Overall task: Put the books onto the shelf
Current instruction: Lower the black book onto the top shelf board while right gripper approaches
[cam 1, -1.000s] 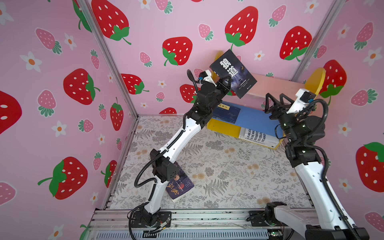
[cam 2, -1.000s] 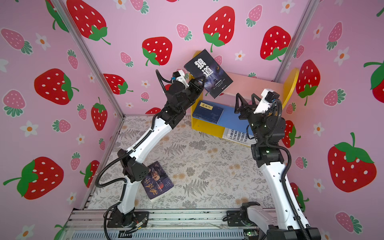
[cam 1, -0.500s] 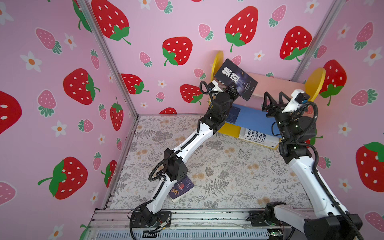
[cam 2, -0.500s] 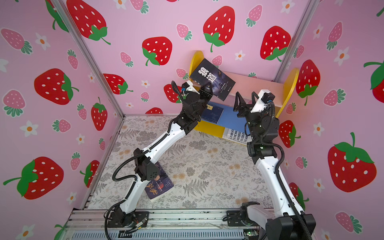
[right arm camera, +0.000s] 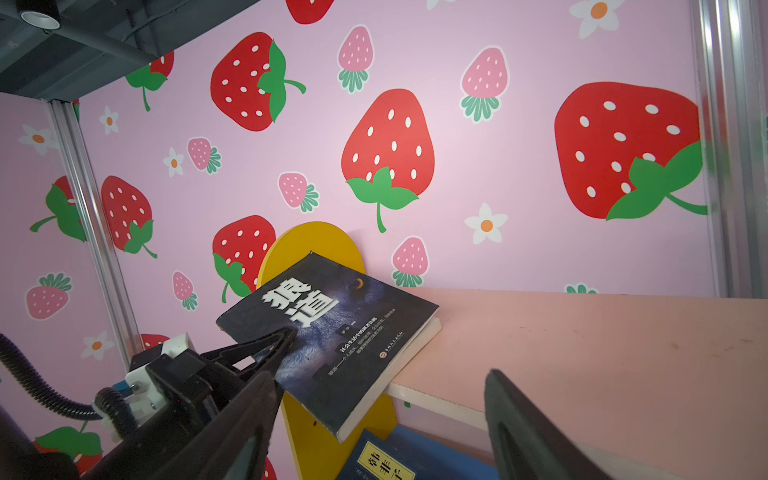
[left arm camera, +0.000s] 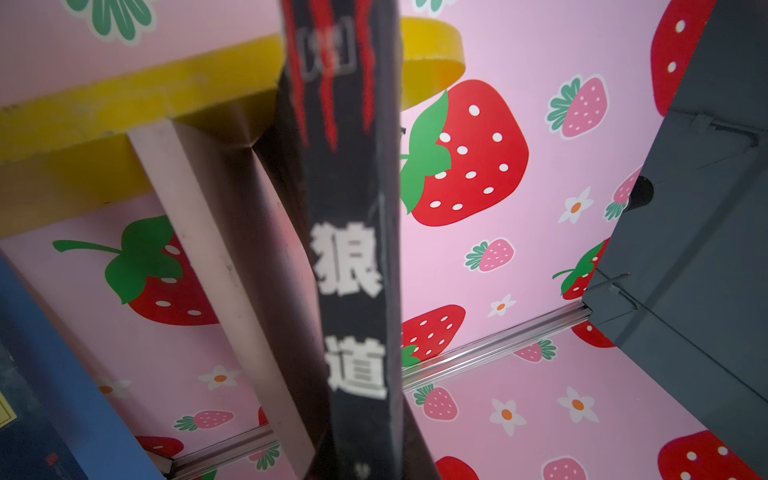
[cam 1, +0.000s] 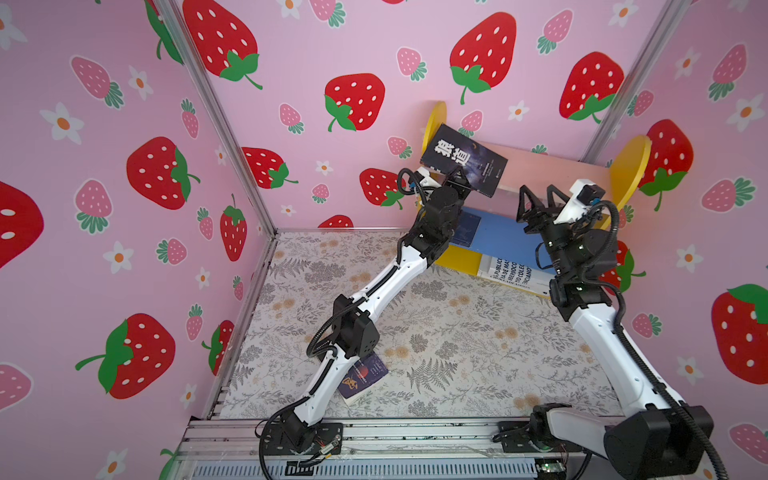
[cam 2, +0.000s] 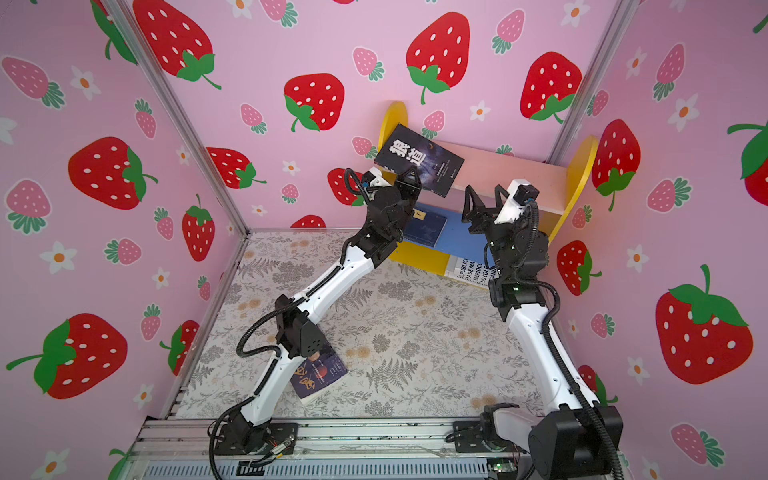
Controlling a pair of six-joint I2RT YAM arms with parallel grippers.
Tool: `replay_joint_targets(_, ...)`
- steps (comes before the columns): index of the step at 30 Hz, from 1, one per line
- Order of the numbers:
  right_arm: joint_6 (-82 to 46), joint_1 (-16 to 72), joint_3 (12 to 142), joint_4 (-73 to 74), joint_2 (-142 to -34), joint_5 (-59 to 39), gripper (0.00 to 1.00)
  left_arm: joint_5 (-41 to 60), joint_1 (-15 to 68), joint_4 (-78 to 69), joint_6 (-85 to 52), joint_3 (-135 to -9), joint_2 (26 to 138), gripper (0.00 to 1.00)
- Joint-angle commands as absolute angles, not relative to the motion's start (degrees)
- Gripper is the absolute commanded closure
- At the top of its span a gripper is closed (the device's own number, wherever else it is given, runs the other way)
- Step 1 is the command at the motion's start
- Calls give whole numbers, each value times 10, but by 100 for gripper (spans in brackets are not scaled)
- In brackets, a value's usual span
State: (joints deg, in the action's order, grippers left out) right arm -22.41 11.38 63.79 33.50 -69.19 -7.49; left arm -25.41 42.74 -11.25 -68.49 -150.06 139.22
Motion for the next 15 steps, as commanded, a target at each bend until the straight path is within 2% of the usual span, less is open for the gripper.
replay_joint_targets(1,-234,117,632,364,-696,-88,20,-249,423,-132,-689,-1535,1392,74)
replay_joint_targets(7,-253,120,627,379,-708,-100,21,-236,423,-130,-681,-1532,1390,61)
replay_joint_targets(15,-241,133,625,391,-730,-120,25,-213,417,-116,-693,-1513,1389,56)
